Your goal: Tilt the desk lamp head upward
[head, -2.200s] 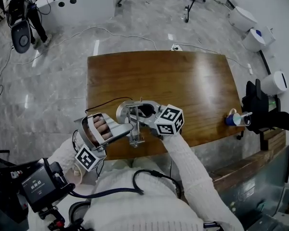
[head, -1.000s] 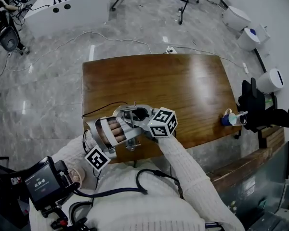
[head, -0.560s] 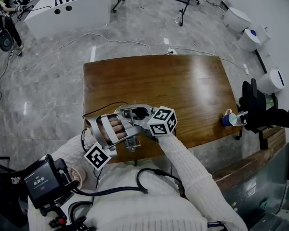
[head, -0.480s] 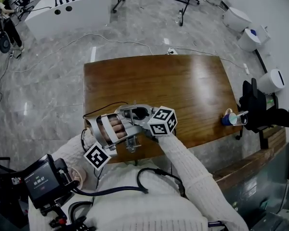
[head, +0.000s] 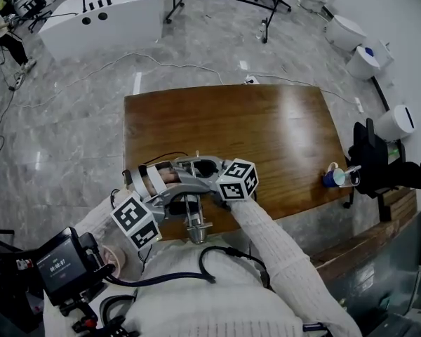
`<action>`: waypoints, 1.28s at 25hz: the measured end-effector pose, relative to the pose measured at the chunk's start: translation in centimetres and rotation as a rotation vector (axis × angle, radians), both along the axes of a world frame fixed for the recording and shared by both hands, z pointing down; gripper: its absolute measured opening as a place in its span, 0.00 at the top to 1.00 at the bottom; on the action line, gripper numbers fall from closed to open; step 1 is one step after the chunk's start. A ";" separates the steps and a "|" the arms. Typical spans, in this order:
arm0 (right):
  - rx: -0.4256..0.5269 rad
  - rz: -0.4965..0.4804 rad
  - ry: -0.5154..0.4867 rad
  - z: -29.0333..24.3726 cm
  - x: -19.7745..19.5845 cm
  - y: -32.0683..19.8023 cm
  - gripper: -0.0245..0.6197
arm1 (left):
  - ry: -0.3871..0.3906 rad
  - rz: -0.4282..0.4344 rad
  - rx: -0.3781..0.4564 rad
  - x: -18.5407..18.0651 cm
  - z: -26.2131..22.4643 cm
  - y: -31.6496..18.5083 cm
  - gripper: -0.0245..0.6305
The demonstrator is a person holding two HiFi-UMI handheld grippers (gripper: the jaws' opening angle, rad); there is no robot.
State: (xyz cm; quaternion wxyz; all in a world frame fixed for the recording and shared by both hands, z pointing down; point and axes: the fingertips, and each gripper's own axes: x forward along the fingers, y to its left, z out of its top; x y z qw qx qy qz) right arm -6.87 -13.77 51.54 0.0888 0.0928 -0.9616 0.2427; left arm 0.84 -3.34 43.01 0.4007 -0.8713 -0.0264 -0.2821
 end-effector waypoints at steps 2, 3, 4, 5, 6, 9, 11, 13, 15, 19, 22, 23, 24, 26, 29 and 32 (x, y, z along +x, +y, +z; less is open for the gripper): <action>-0.003 0.002 -0.005 0.0 0.0 0.0 0.64 | 0.026 -0.003 -0.079 0.0 -0.8 -0.1 0.61; -0.005 0.003 -0.006 0.0 -0.1 0.0 0.64 | 0.043 -0.005 -0.122 0.0 -1.3 -0.1 0.61; -0.006 0.004 -0.008 0.0 -0.1 0.0 0.64 | 0.066 -0.009 -0.172 -0.1 -1.9 -0.3 0.61; -0.007 0.005 -0.010 0.0 -0.1 0.0 0.64 | 0.095 -0.014 -0.229 -0.1 -2.6 -0.5 0.61; -0.007 0.006 -0.011 -0.1 -0.1 0.0 0.64 | 0.129 -0.020 -0.292 -0.2 -3.4 -0.8 0.61; -0.008 0.014 -0.019 -0.1 0.0 0.0 0.64 | 0.238 -0.035 -0.474 -0.4 -5.7 -1.9 0.62; -0.012 0.019 -0.027 -0.2 0.0 0.1 0.64 | 0.313 -0.032 -0.575 -0.4 -7.2 -2.8 0.63; -0.016 0.022 -0.032 -0.3 -0.1 0.2 0.64 | 0.372 -0.054 -0.684 -0.5 -8.3 -3.6 0.63; -0.017 0.024 -0.032 -0.4 -0.1 0.2 0.64 | 0.399 -0.090 -0.779 -0.8 -8.7 -4.5 0.63; -0.019 0.034 -0.037 -0.4 -0.1 0.3 0.64 | 0.458 -0.133 -0.923 -1.3 -9.3 -6.1 0.63; -0.021 0.039 -0.040 -0.4 -0.1 0.3 0.64 | 0.484 -0.149 -1.021 -1.4 -9.6 -6.9 0.60; -0.021 0.038 -0.038 -0.4 -0.1 0.3 0.64 | 0.492 -0.153 -1.051 -1.5 -9.7 -7.2 0.59; -0.020 0.036 -0.037 -0.4 -0.1 0.3 0.64 | 0.501 -0.158 -1.081 -1.5 -9.8 -7.4 0.59; -0.018 0.034 -0.035 -0.4 -0.1 0.4 0.64 | 0.516 -0.171 -1.136 -1.6 -9.8 -7.9 0.57; -0.005 0.041 -0.029 -0.3 -0.2 0.4 0.64 | 0.547 -0.194 -1.214 -1.9 -9.9 -8.7 0.55; 0.001 0.052 -0.027 -0.4 -0.3 0.4 0.64 | 0.577 -0.211 -1.255 -2.2 -10.0 -9.2 0.54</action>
